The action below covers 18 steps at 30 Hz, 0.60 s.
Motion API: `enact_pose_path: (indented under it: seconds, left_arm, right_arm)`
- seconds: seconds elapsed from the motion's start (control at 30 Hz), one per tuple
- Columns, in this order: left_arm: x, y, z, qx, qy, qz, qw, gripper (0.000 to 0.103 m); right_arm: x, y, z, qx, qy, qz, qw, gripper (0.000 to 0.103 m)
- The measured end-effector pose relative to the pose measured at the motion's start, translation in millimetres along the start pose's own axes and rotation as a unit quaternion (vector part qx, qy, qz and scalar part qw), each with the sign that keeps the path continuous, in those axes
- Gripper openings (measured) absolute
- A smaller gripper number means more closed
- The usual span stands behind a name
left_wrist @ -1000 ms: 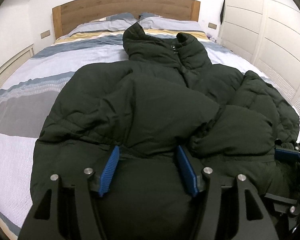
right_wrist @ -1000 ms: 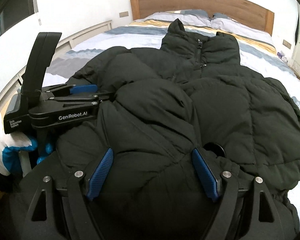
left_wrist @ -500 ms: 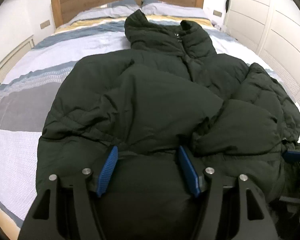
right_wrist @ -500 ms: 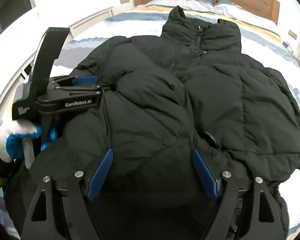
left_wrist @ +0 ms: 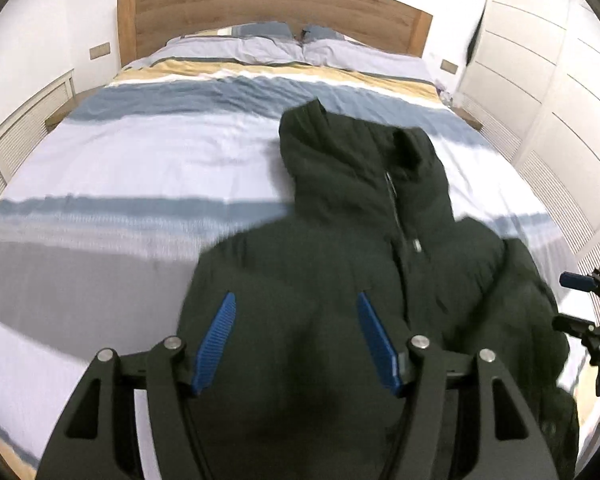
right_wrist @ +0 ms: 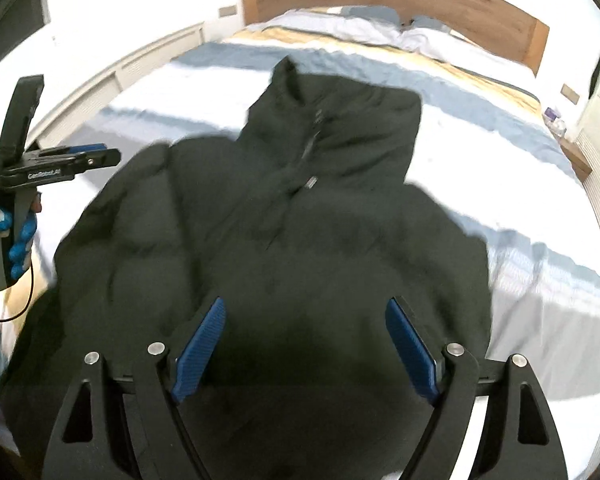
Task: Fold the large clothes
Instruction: 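Grasp the jacket hem with both grippers and lift it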
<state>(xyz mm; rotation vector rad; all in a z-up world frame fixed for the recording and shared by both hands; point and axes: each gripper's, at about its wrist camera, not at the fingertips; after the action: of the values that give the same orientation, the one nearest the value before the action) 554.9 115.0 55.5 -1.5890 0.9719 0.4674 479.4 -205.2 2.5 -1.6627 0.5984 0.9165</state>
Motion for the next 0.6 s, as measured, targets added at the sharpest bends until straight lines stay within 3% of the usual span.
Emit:
enact_pose_path:
  seconds: [0.17, 0.33, 0.4, 0.6]
  left_arm:
    - [61.6, -60.0, 31.2, -0.052, 0.044, 0.015, 0.9976, 0.064]
    - [123.5, -106.8, 71.6, -0.14, 0.094, 0.004, 0.9856, 0.064]
    - [152.8, -122.6, 89.0, -0.181, 0.124, 0.001, 0.9756, 0.064]
    - [212.8, -144.9, 121.5, -0.262, 0.152, -0.025, 0.9527, 0.064]
  right_arm:
    - [38.7, -60.8, -46.7, 0.047, -0.006, -0.026, 0.999, 0.083]
    - [93.2, -120.7, -96.3, 0.121, -0.033, -0.046, 0.991, 0.084]
    - [120.4, -142.8, -110.8, 0.147, -0.05, -0.045, 0.987, 0.084]
    - [207.2, -191.4, -145.8, 0.252, -0.113, -0.024, 0.961, 0.084]
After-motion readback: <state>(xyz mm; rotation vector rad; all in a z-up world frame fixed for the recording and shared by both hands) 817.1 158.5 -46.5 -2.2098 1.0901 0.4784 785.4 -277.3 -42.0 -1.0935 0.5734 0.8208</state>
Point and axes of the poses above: each gripper's, at about its wrist camera, not at the fingertips, and x roughly the way its jaws point, z to its left, y to its underside, and after that the axes turned 10 degrees about y, right-handed
